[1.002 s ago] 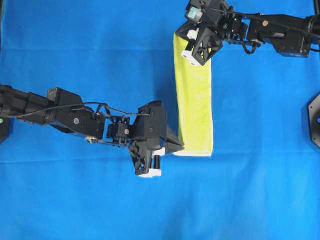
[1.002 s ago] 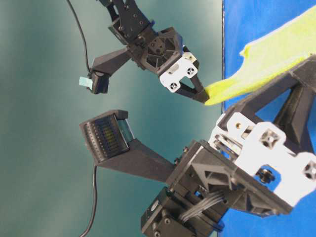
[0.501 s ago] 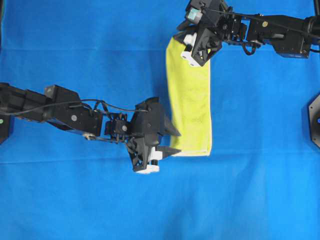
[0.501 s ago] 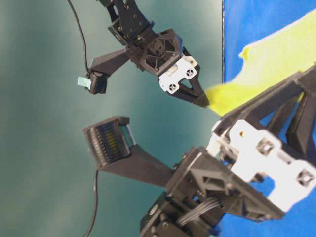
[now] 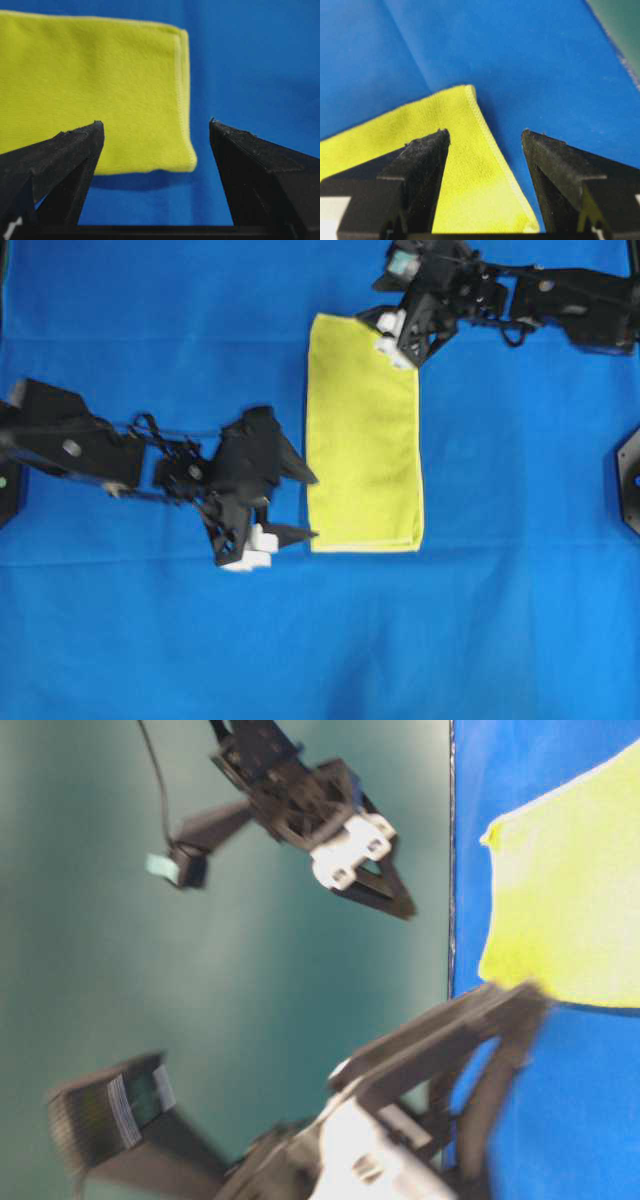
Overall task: Fold the yellow towel.
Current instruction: 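Open both grippers and withdraw them to the sides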
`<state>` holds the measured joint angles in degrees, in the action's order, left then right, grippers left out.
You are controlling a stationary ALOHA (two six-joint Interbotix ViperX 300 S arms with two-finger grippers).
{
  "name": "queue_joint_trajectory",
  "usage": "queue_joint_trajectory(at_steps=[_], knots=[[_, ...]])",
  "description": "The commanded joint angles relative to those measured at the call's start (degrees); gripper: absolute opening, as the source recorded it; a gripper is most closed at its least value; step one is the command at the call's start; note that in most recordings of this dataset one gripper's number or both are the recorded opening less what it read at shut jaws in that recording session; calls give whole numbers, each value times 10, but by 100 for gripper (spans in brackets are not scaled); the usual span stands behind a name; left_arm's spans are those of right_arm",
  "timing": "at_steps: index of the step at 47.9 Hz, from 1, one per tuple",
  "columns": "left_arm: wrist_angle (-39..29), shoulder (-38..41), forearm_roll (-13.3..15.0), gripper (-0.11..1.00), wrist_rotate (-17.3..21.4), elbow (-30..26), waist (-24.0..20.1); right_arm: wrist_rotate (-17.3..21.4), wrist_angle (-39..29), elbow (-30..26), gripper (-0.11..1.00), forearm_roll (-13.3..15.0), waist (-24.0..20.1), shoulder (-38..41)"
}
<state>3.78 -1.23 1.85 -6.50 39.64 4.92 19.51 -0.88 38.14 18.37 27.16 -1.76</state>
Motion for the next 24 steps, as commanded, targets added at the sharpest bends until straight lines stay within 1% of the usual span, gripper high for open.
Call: queue_joint_trajectory(at_steps=[1, 8, 19, 24], knots=[[3, -54, -2, 81, 3, 8, -14, 3, 3, 11, 62, -2, -1, -51], [25, -111, -2, 80, 11, 44, -49, 3, 10, 56, 62, -2, -9, -134], [120, -178, -2, 80, 59, 114, -113, 3, 53, 142, 62, -2, -11, -257], [149, -201, -2, 80, 61, 142, -141, 4, 72, 181, 62, -3, -11, -307]])
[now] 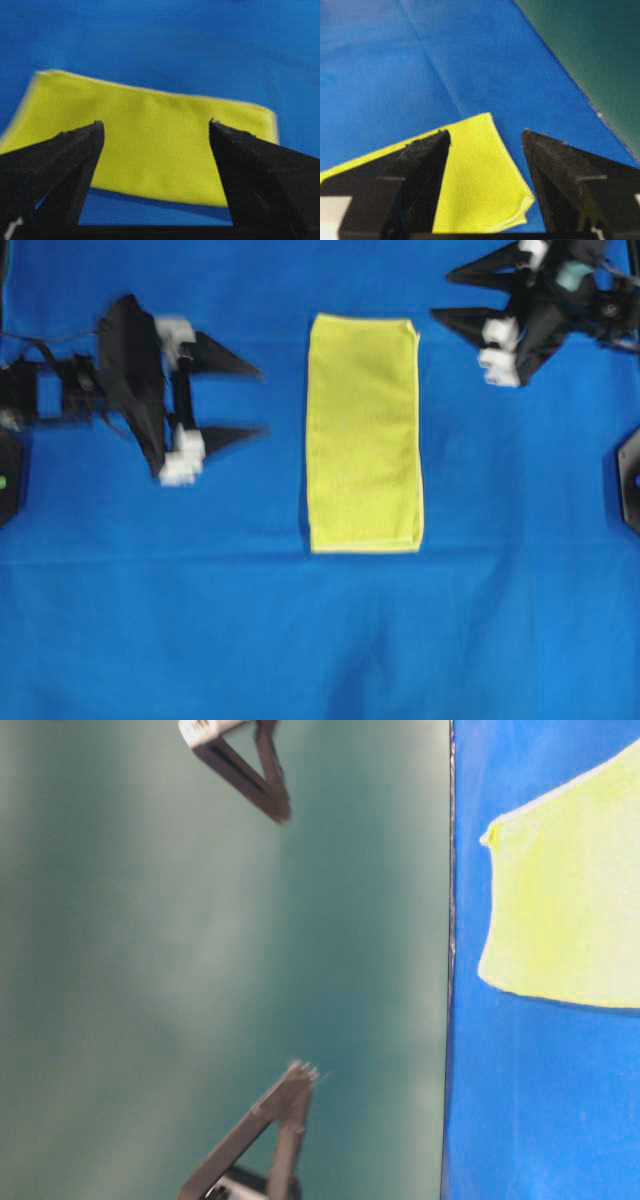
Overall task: Fold the yellow towel.
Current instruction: 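Open both grippers and withdraw them to the sides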
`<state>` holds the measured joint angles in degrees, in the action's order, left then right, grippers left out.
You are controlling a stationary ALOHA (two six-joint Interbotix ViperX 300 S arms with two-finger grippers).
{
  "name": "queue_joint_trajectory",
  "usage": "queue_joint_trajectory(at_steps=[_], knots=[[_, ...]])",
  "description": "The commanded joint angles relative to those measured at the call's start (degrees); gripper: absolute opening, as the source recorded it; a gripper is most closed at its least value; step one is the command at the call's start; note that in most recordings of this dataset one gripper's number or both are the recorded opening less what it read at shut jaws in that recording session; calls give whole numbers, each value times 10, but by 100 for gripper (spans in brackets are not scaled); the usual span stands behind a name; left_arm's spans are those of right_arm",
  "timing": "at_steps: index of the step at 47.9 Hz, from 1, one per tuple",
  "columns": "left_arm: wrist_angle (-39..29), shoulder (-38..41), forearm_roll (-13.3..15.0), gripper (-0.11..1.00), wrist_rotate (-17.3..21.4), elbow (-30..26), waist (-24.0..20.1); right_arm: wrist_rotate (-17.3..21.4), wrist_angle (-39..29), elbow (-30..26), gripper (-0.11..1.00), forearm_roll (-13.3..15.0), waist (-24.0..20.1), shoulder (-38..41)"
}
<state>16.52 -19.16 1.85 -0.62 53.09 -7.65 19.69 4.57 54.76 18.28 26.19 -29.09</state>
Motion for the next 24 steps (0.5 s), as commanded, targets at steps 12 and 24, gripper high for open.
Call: queue_joint_trajectory(at_steps=[12, 24], knots=[[54, -31, -2, 80, 1, 28, -25, 4, 69, 64, 62, -6, -3, -71], [54, -28, -2, 80, 1, 25, -25, 4, 74, 62, 62, -7, -3, -65]])
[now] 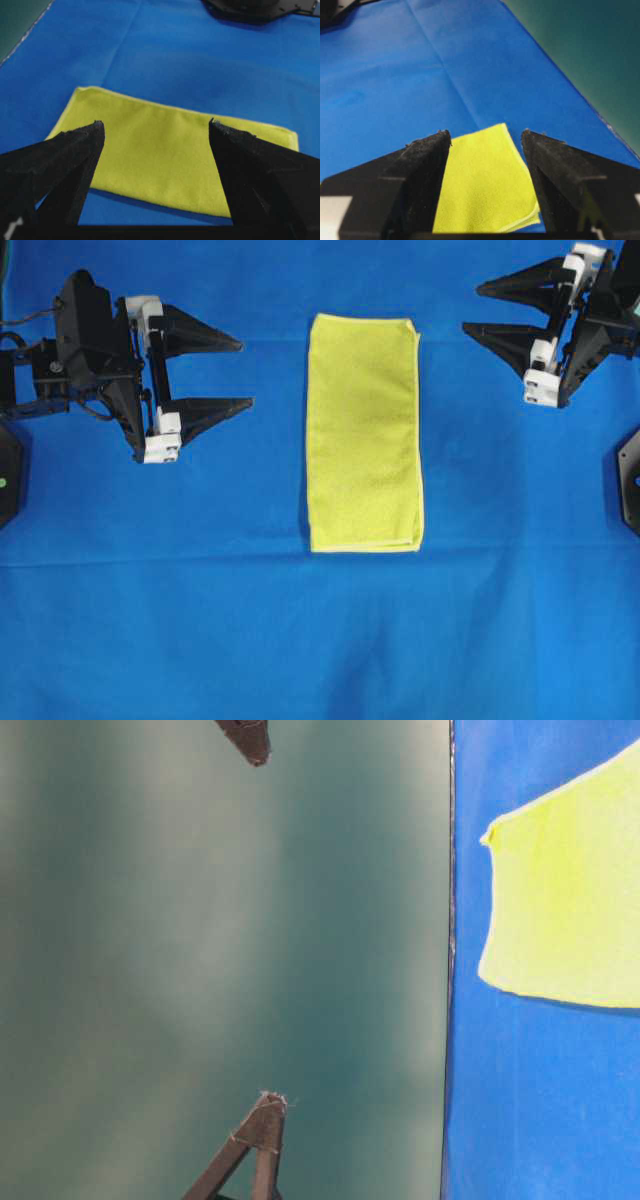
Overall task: Fold the yellow towel.
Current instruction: 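Open both grippers and withdraw them to the sides, then pinch the top corners of the folded strip with both grippers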
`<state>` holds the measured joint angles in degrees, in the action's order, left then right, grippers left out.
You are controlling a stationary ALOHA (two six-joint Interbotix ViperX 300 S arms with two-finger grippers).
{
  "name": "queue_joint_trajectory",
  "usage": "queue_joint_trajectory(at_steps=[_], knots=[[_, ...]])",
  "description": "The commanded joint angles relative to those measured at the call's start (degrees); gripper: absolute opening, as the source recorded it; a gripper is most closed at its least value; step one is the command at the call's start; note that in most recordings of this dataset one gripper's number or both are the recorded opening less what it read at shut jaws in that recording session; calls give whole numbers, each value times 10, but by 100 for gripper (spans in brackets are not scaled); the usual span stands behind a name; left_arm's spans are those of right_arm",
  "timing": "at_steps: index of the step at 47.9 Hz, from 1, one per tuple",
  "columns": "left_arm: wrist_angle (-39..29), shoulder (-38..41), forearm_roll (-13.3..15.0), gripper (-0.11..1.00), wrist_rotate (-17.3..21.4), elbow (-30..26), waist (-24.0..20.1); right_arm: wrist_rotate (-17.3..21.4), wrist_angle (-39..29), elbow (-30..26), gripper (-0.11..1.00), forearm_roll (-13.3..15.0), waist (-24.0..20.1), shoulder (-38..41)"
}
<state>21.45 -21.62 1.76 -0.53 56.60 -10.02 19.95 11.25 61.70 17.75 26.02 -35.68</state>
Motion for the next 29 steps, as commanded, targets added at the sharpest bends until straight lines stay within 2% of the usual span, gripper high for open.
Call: queue_joint_trajectory(at_steps=[1, 10, 15, 29], knots=[[5, -4, -1, 80, 0, -10, -2, 2, 7, -8, 62, -2, 0, 1], [5, -2, -1, 80, 3, -12, -4, 3, 0, -11, 62, -4, -1, 3], [3, 12, -1, 79, 3, -23, -18, 3, -15, -18, 62, -9, 2, 22], [1, 143, -1, 79, 10, -94, -79, -1, -94, -93, 62, -6, 37, 182]])
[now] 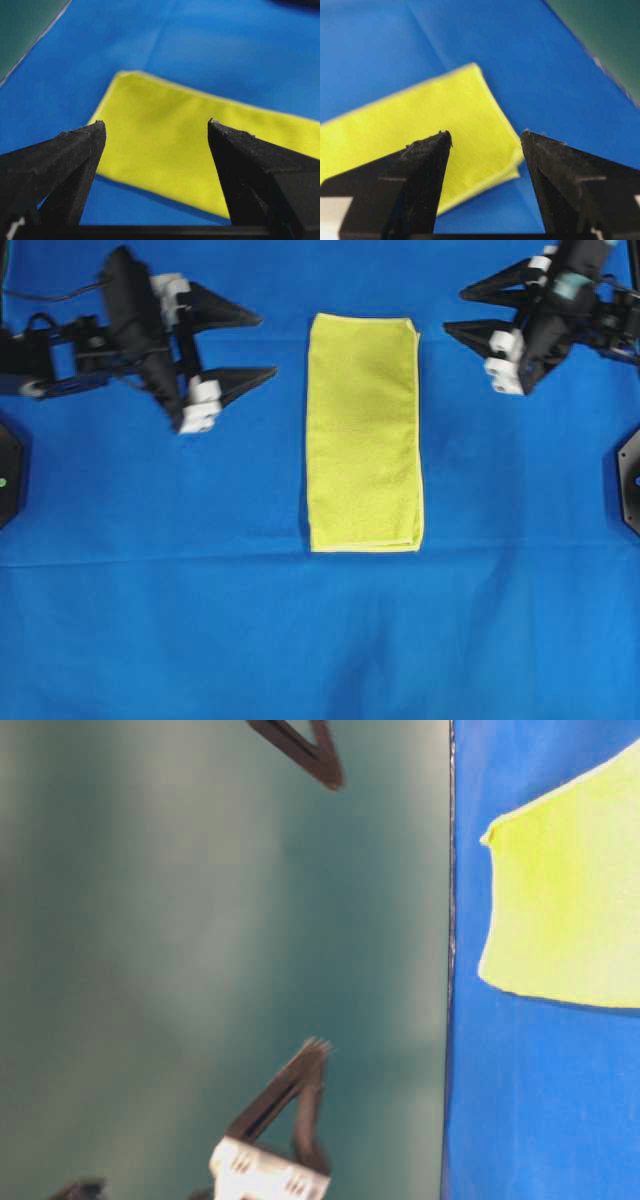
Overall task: Fold the yellow towel.
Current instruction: 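Pinch the top corners of the folded strip with both grippers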
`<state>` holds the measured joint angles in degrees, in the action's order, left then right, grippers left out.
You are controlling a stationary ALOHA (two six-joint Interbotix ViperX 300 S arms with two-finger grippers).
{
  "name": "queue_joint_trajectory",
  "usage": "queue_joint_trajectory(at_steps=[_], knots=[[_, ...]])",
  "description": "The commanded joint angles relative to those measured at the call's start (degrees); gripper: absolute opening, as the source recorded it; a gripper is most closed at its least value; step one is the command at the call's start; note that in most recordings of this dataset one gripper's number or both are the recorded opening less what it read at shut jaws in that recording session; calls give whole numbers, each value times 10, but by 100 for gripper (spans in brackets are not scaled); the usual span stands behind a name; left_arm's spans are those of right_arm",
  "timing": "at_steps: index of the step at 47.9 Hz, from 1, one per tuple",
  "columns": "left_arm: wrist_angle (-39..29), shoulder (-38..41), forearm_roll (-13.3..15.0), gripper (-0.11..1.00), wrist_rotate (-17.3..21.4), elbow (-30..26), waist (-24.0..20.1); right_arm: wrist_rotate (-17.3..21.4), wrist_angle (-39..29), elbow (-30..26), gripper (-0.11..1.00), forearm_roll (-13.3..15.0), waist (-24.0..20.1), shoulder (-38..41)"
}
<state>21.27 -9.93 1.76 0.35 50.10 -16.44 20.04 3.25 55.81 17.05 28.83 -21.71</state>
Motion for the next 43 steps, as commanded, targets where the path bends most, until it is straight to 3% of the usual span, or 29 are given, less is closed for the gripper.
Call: queue_joint_trajectory(at_steps=[1, 23, 38, 43], knots=[[2, 39, -1, 79, 1, -34, -20, -3, -18, -41, 62, 1, 11, 54], [12, 264, -1, 79, 2, -163, -83, -4, -22, -113, 62, 4, 24, 229], [21, 324, -1, 78, 1, -193, -88, -2, -4, -119, 62, 3, 44, 283], [21, 332, -1, 71, 2, -196, -87, -2, -3, -119, 62, 4, 45, 283]])
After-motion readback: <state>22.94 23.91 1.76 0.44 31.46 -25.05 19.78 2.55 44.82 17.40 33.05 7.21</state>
